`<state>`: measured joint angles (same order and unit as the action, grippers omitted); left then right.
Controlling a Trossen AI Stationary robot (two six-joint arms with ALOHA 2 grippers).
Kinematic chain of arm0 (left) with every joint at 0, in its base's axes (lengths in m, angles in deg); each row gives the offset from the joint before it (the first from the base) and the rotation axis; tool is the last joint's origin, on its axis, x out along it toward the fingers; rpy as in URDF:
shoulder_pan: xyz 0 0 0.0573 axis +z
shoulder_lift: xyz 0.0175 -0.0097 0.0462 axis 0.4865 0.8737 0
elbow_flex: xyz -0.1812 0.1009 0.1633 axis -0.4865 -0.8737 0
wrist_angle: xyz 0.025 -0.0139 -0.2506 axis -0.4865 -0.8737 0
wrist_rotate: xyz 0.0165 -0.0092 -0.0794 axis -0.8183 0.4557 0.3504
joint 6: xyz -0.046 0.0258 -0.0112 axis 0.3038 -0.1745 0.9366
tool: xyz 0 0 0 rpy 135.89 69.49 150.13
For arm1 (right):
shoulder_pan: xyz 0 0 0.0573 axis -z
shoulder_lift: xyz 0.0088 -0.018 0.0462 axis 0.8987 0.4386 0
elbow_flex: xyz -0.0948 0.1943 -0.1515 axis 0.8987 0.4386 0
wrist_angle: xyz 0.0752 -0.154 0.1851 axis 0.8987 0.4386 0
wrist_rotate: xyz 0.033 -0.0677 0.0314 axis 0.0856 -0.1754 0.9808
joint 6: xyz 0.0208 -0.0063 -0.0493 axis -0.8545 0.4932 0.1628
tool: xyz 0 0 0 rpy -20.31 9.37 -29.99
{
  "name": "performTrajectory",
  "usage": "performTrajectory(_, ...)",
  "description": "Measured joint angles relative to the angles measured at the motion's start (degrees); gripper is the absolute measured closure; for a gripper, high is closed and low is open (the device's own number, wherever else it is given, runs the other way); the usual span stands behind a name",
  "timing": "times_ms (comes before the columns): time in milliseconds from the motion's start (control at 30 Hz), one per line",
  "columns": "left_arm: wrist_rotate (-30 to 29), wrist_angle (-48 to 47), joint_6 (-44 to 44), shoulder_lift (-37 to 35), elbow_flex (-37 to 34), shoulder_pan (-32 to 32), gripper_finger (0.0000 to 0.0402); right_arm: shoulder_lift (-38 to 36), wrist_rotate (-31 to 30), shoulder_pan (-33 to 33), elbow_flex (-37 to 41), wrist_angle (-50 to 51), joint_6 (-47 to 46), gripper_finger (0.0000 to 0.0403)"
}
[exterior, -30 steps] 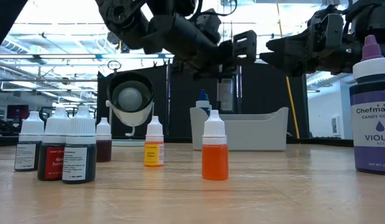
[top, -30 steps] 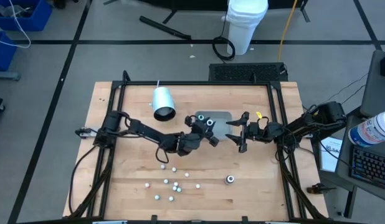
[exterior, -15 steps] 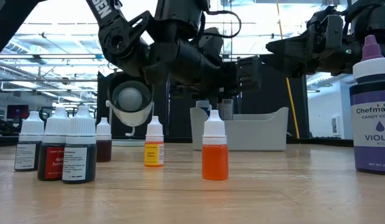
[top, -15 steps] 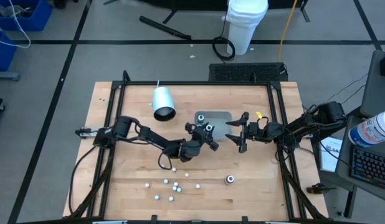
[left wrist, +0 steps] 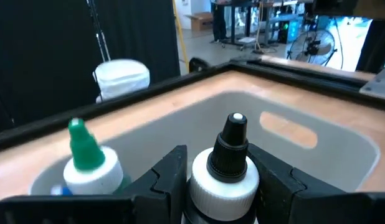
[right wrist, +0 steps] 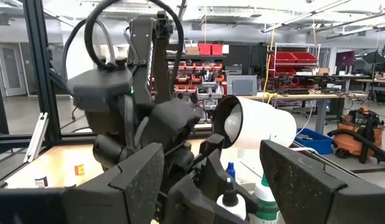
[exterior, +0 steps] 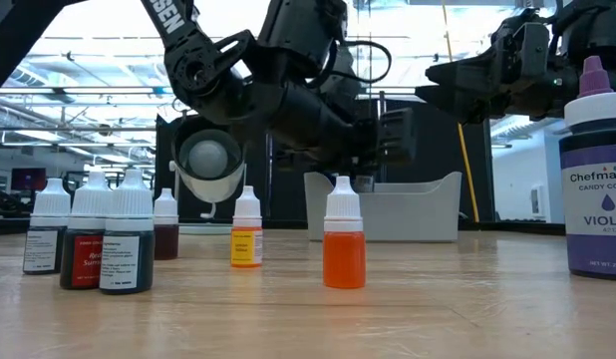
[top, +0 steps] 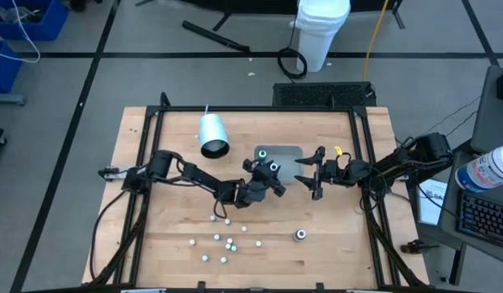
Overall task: Pick & Place food coloring
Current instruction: Put the black food coloring bottle into the gray bin
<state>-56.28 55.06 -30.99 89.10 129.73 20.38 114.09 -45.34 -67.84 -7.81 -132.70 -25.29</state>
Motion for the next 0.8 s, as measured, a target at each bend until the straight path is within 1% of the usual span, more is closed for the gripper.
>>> performTrajectory(67, 0.1, -0.7, 2.0, 0.0, 0.0, 0.1, 0.0261, 0.0, 0.0, 0.0, 0.0, 0.0, 0.0, 0.0149)
performTrajectory(267, -0.1, -0.5, 1.5, 0.0, 0.0, 0.1, 0.0261, 0.0, -0.1, 0.0, 0.0, 0.0, 0.3, 0.0149)
performTrajectory(367, -1.0, 1.0, 1.3, 0.0, 0.0, 0.1, 0.0261, 0.0, -0.1, 0.0, 0.0, -0.4, 0.4, 0.0149)
performTrajectory(500, -5.6, 3.0, 1.1, 0.0, 0.4, -0.6, 0.0261, 0.0, -0.3, 0.0, 0.0, -0.5, 0.0, 0.0149)
performTrajectory(633, -11.0, 2.9, -1.8, 0.0, 3.0, -1.6, 0.0261, 0.0, -0.3, 0.0, 0.0, -0.5, -0.2, 0.0149)
performTrajectory(800, -12.4, 0.3, -5.9, 0.1, 7.7, -2.3, 0.0261, 0.0, -0.3, 0.0, 0.0, -0.5, 0.3, 0.0149)
